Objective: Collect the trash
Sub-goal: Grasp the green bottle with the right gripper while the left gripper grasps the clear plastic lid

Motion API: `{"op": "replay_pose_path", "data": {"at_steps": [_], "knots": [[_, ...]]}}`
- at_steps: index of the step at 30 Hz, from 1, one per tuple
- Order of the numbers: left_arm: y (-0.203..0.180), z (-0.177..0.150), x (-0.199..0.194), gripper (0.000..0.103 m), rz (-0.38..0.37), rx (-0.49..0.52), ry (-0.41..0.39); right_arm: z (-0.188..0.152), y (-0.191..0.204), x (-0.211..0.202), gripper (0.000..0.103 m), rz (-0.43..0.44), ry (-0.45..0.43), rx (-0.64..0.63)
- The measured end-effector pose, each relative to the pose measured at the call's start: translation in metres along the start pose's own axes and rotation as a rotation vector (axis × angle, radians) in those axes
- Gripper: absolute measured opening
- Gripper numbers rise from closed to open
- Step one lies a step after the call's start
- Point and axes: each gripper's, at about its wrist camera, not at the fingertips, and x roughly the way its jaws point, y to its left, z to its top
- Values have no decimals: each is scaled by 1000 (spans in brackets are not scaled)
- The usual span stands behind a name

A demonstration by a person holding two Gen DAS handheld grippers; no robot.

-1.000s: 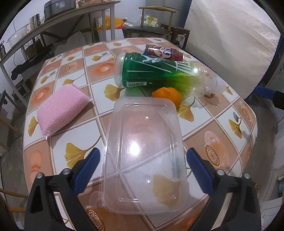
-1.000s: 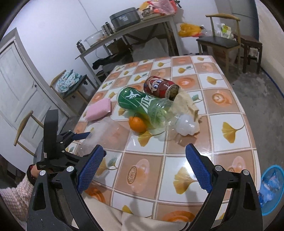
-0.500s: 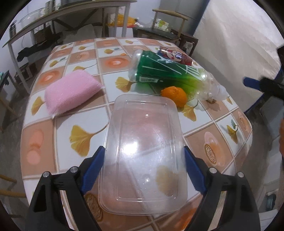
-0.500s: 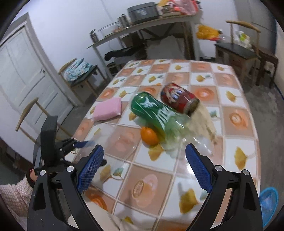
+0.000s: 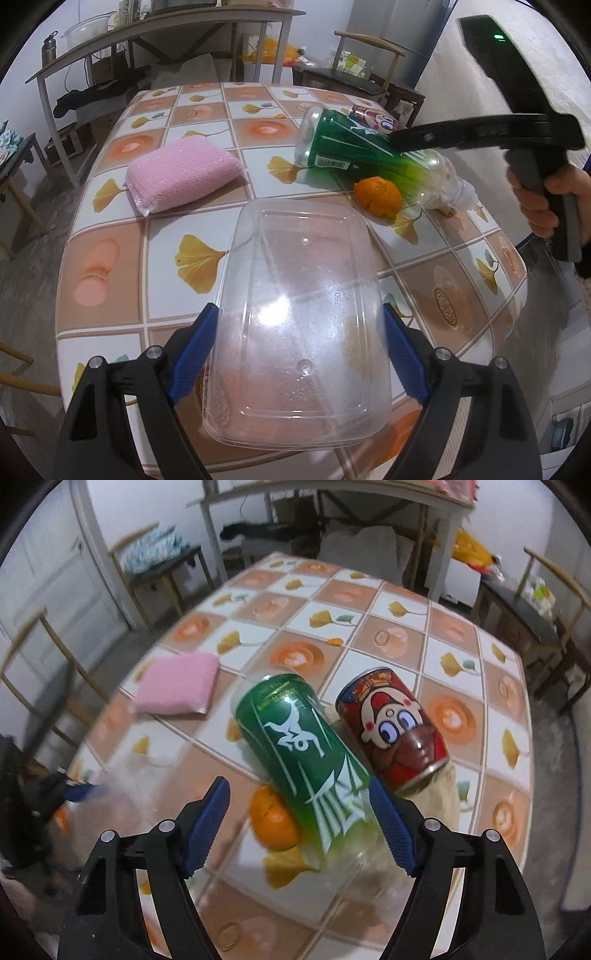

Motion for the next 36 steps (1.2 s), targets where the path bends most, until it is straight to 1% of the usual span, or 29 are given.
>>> {"op": "replay_pose_path", "data": {"at_steps": [6,15,18,20,23,28,33,36], "knots": [[1,0,1,84,6,8,-1,8,-1,23,71,-68,53,-49],[-1,1,3,84,15,15,0,16,-5,42,71,-109,116,-76],[-1,1,4,84,17,14,1,15,-1,51,71,-126,145,-108],[-2,1,4,84,19,14,1,14,1,52,71,-138,144,-124],[-3,2,4,84,20,13,1,13,1,50,68,-140,135,-127],[-4,1,4,84,27,15,1,11,0,35,64,-140,81,-118],[-5,1,4,84,34,14,0,9,-7,5,62,-117,12,-76],[-5,1,4,84,42,13,-4,4,-12,-22,61,-100,-43,-44]]}}
